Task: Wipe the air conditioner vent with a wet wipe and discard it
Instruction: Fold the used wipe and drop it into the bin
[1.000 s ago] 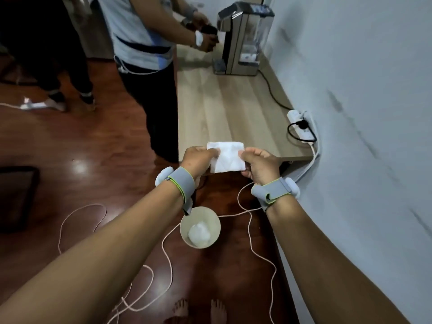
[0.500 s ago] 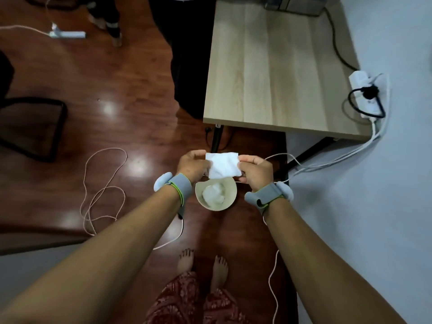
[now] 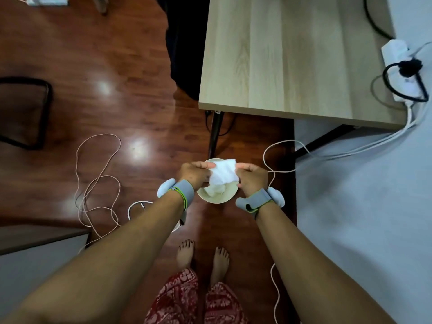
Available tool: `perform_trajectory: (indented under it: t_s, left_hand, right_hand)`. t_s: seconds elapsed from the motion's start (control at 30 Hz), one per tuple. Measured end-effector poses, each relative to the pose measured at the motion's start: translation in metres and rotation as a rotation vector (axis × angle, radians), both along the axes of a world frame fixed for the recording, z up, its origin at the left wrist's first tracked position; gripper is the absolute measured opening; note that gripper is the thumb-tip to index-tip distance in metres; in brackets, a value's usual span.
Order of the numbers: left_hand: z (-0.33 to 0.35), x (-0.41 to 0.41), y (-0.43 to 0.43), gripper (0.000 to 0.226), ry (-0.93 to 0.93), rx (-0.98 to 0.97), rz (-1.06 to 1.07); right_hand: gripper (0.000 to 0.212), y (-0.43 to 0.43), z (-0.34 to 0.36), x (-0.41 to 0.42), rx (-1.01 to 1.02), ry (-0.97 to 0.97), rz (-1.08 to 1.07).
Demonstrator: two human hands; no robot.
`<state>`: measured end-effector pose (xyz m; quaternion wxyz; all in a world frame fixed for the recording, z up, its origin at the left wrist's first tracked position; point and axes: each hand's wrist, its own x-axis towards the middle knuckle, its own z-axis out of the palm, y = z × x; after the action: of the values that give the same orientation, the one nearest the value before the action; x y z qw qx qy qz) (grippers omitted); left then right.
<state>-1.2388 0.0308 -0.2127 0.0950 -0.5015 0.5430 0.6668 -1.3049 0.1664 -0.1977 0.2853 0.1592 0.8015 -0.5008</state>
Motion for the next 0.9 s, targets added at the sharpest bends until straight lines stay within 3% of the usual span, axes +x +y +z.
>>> perform_trajectory:
  t_s: [0.17,0.33,0.5,0.63,0.9]
  left_hand:
    - [-0.018,-0.016,0.004,0.034,-0.032,-0.027,-0.100]
    - [-0.034,-0.011,0.003,0.052,-0.202,-0.089,-0.291]
    - [-0.039,0.000,-0.001,0.033,-0.197,-0.162,-0.301]
    - [-0.017,0.002,0.004,0.024,-0.162,0.067,-0.146]
    - [0.004,0.001,0.001,0.070,0.027,0.453,-0.030]
  right_hand:
    - [0.020,0.005,-0.026,-0.009,0.024,-0.073,0.056]
    - [0.036,0.022,-0.037,-0.010,0.104,-0.120,0.038]
    - [0.032,0.035,-0.041,-0.015,0.061,-0.207,-0.031]
    - [0.027,0.038,-0.026,-0.015,-0.006,-0.226,-0.023]
    - [0.071,0.032,0.001,-0.017,-0.328,-0.444,0.086]
